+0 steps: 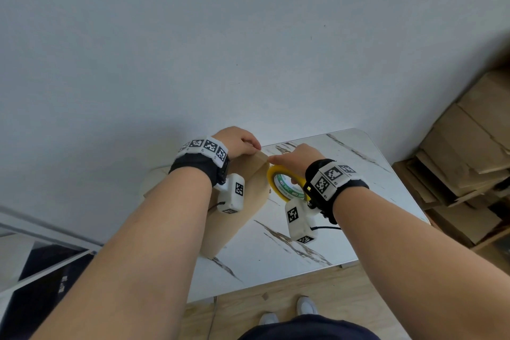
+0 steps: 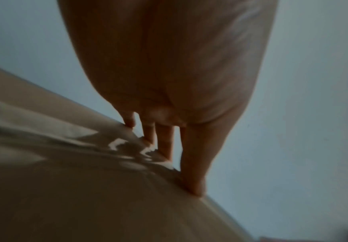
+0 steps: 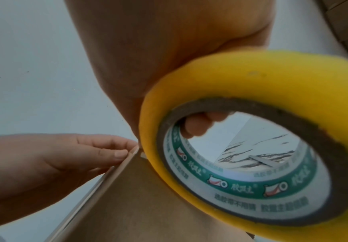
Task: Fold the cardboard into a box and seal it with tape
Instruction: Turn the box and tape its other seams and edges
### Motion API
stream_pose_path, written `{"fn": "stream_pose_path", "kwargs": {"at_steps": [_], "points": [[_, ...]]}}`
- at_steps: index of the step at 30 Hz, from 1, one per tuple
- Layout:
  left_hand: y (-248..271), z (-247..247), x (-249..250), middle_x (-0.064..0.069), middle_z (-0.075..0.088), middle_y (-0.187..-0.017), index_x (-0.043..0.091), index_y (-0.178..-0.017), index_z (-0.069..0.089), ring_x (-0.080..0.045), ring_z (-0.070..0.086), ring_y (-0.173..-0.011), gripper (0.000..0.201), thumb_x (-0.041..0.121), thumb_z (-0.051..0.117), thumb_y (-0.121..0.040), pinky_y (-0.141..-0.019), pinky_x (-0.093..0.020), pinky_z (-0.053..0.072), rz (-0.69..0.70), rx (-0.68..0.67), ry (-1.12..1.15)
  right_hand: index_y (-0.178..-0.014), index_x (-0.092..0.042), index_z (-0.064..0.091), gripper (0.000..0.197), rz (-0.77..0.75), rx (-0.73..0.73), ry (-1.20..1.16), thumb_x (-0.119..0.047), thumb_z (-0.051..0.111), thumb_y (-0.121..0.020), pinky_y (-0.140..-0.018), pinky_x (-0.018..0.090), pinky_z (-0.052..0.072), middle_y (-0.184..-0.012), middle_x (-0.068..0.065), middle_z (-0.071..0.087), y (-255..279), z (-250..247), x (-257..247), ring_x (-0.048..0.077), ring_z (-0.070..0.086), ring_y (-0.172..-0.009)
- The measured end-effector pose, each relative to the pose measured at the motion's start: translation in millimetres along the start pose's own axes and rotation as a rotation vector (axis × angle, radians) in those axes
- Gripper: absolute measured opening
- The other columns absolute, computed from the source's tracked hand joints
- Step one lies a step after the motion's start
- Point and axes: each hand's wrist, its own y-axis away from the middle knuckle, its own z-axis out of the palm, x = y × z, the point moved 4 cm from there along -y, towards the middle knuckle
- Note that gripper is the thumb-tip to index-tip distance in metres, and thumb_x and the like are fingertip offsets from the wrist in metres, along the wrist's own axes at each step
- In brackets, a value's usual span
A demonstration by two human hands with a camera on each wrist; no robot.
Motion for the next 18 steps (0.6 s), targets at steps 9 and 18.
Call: {"fn": "stream_pose_path", "kwargs": {"at_steps": [9,18], "points": [[-4.8,0.5,-8.8,0.005,0.06,-0.124,0.035,-0.109,0.066,-0.018,0.053,-0.116,0.021,0.035,0.053,-0.093,-0.103,-0.038,0.042,-0.061,0.027,-0.014,-0.065,-0.013,0.051,0.045,-0.073,0.018,-0.018,-0.053,0.054,-0.085,-0.057,0.027,0.04,-0.06,0.0,0.059,-8.5,-1.1,6.5,0.017,0.053,-0.058],[-6.3,-9.5,-4.8,0.004,0.061,-0.127,0.031,-0.11,0.068,-0.025,0.053,-0.121,0.028,0.021,0.049,-0.092,-0.112,-0.048,0.027,-0.333,0.226,-0.047,-0.104,-0.018,0.063,0.024,-0.259,0.17,-0.111,-0.036,0.053,-0.091,-0.069,0.027,0.039,-0.099,-0.001,0.06,-20.8,-15.5,-5.9,0.018,0.056,-0.087]]}}
